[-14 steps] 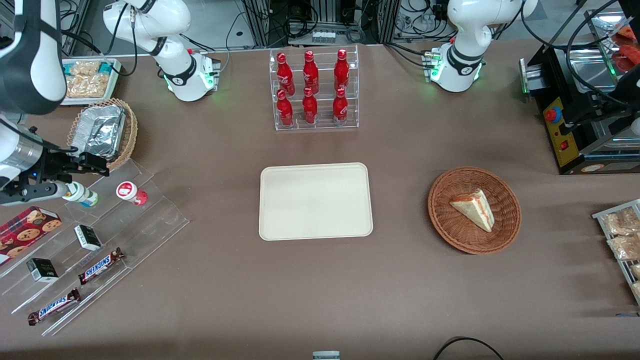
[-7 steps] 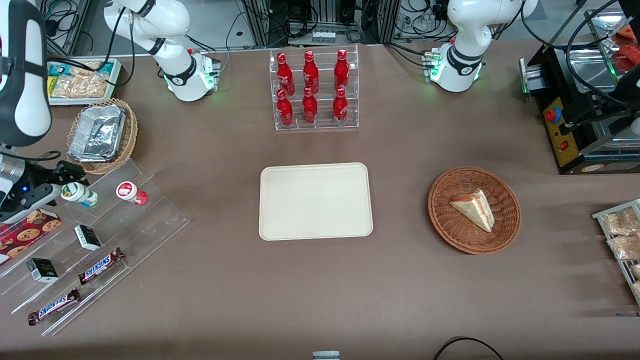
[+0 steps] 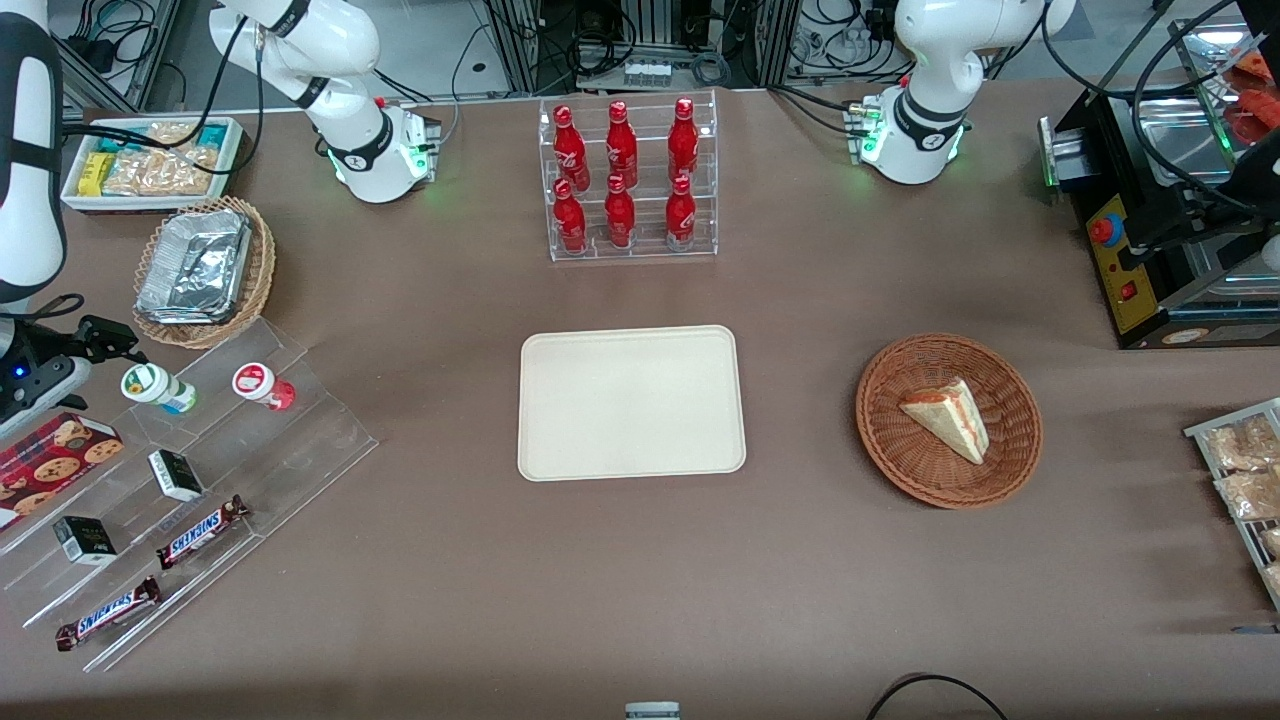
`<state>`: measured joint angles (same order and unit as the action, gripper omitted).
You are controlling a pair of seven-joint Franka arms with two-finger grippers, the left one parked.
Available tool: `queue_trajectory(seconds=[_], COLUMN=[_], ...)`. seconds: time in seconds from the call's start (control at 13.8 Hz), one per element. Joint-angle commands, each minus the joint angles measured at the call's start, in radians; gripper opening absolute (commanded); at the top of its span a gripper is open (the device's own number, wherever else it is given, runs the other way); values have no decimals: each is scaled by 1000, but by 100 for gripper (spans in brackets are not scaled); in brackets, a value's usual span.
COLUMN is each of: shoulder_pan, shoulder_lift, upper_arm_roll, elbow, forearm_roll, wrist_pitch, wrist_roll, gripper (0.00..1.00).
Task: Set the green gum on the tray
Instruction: 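Lower the right gripper toward the green-labelled jar on the acrylic stand, then close the right gripper around the green-labelled jar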
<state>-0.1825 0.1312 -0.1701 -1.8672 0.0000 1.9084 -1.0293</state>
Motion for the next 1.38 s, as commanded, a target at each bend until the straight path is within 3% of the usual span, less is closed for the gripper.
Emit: queue_trajectory(seconds=[0.0, 0.36, 1.09, 1.23, 1.3], shoulder_pan=[-23, -25, -23, -23, -22], shoulder_lift=[-19, -70, -68, -68, -68], upper_arm_roll=[4, 4, 4, 4, 4], elbow=[-41, -167, -248, -253, -256], forearm_roll=[9, 29, 29, 28, 28], wrist_pitch=[17, 129, 281, 288, 290], wrist_roll=[-8, -3, -3, -3, -6], gripper=[100, 100, 100, 89, 63])
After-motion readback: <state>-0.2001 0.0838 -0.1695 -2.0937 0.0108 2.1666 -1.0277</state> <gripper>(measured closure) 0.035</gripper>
